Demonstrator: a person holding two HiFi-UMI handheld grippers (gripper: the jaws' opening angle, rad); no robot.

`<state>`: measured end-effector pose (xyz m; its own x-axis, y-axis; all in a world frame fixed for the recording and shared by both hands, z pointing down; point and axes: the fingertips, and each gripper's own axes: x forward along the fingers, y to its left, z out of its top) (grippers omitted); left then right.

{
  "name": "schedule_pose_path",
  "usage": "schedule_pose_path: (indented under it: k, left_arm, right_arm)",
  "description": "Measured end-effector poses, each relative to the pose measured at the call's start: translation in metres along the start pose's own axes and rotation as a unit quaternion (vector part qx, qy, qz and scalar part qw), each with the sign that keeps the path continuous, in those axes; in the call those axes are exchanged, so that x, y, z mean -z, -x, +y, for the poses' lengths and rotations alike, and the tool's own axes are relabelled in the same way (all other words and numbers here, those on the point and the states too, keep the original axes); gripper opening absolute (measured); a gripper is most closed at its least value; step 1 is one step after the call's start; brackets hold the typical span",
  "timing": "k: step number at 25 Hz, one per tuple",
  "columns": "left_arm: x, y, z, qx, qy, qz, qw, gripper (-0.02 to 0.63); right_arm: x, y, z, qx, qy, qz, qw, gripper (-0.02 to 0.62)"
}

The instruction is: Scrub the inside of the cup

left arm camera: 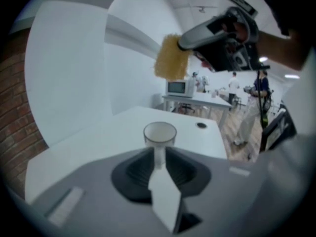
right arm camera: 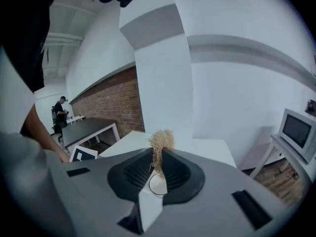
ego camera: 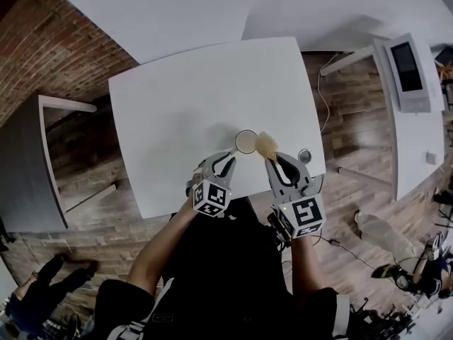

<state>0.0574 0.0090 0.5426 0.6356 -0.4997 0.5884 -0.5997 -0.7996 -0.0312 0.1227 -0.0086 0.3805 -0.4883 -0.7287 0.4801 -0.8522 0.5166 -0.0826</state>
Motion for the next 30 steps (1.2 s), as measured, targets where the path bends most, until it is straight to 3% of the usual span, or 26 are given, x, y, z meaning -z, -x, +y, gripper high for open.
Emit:
schedule_pose_path:
  k: [5, 8, 10, 13, 15, 22, 28, 30]
  left_arm:
    - [-0.044, 0.047, 0.014, -0.021, 0.028, -0.050, 0.9981, 0.071]
    - [-0.086, 0.075, 0.031, -0.048, 0.047, -0.104, 0.9923, 0.071]
    - [-0.117, 0.099, 0.042, -0.073, 0.062, -0.156, 0.9831, 0.060]
    - [-0.162, 0.135, 0.056, -0.110, 0.077, -0.241, 0.9611, 0.015]
    - [-0.176, 0.151, 0.059, -0.124, 0.087, -0.269, 0.9512, 0.005]
    - [-0.168, 0.156, 0.055, -0.143, 0.075, -0.284, 0.9451, 0.003]
    - [-0.169, 0.150, 0.049, -0.129, 0.041, -0.269, 0.9535, 0.003]
    - [-0.171, 0.152, 0.050, -0.129, 0.059, -0.280, 0.9495, 0.003]
  right_arm:
    - [-0.038, 0.022, -0.004, 0.065, -0.037, -0.096, 0.993, 0.043]
    - [-0.059, 0.031, -0.005, 0.071, -0.043, -0.156, 0.984, 0.043]
    - [-0.069, 0.039, -0.004, 0.074, -0.046, -0.183, 0.979, 0.043]
    - [-0.076, 0.050, -0.006, 0.086, -0.045, -0.204, 0.974, 0.043]
    - [-0.075, 0.053, -0.007, 0.090, -0.051, -0.208, 0.973, 0.043]
    - [-0.050, 0.043, -0.005, 0.100, -0.064, -0.186, 0.975, 0.043]
    - [-0.047, 0.042, -0.006, 0.111, -0.059, -0.181, 0.975, 0.043]
    - [-0.048, 0.041, -0.005, 0.109, -0.056, -0.181, 0.976, 0.042]
